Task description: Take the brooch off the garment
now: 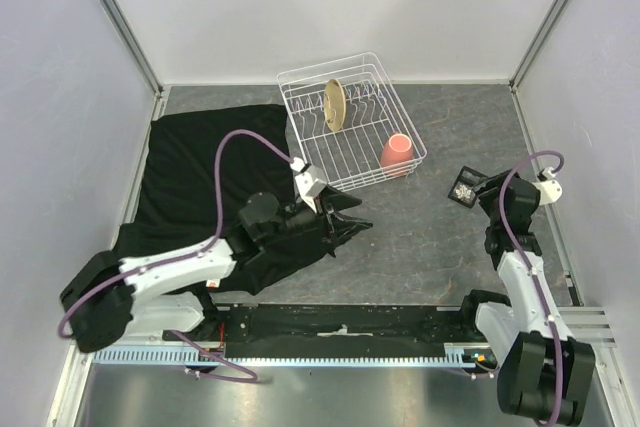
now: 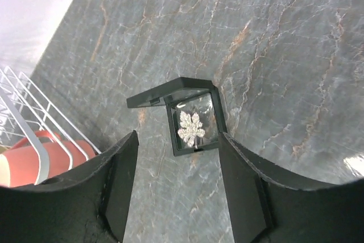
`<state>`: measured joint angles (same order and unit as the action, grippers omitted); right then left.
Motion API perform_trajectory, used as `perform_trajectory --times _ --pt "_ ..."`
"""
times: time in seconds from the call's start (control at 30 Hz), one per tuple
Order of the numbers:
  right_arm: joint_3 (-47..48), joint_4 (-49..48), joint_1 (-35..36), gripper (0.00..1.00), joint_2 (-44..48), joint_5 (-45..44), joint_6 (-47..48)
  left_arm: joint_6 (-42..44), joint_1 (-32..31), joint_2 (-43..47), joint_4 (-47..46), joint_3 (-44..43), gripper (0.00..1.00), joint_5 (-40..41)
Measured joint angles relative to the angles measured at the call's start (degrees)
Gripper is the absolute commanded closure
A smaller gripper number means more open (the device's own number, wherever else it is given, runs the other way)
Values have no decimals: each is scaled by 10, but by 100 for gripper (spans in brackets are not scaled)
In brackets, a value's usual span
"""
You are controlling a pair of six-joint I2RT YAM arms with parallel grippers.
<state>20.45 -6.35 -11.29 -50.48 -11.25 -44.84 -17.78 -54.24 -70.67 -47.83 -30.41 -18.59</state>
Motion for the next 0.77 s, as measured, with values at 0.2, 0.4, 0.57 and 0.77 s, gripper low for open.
perform_trajectory --times 0.2,0.4,0.57,0.77 --pt "146 235 135 29 -15 -56 71 -69 5 174 248 -72 25 70" --pt "282 389 365 12 -56 -78 122 -152 7 349 376 -69 22 141" --pt "294 424 473 2 57 21 141 -199 8 454 482 -57 14 168" --pt "364 442 475 2 183 72 138 -231 8 541 568 -66 8 219"
